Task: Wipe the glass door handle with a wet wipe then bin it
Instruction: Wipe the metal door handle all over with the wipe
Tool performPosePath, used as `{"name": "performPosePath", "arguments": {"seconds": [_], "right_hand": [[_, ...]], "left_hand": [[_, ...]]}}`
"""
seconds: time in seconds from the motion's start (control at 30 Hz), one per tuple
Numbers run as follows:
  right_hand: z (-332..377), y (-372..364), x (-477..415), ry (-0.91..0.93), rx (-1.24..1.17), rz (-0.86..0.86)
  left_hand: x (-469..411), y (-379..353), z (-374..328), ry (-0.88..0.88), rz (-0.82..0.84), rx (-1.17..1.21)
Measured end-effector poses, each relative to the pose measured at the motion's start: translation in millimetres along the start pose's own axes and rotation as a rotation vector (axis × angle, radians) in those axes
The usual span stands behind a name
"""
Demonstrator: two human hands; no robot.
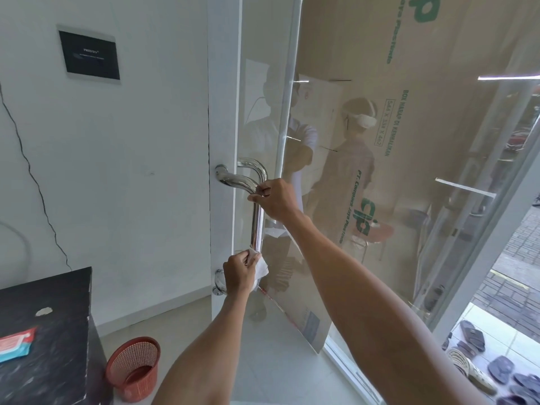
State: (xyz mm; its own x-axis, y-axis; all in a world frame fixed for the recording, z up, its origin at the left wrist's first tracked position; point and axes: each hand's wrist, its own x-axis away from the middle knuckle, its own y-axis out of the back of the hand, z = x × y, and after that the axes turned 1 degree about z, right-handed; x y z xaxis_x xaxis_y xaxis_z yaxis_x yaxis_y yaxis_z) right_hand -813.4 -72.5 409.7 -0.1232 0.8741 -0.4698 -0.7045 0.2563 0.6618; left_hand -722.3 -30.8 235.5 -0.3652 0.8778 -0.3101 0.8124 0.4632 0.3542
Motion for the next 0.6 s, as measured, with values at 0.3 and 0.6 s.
{"name": "performPosePath", "arguments": {"seconds": [0.3,0.6], "right_hand": [[0,-1,0,-0.019,-0.023,0.01],[-2,-2,0,-0.025,-0.035,0.007]], "left_hand": [[5,-1,13,0.088,0.138,-0.022],[18,-1,12,0.197,0.317,-0.169]]}}
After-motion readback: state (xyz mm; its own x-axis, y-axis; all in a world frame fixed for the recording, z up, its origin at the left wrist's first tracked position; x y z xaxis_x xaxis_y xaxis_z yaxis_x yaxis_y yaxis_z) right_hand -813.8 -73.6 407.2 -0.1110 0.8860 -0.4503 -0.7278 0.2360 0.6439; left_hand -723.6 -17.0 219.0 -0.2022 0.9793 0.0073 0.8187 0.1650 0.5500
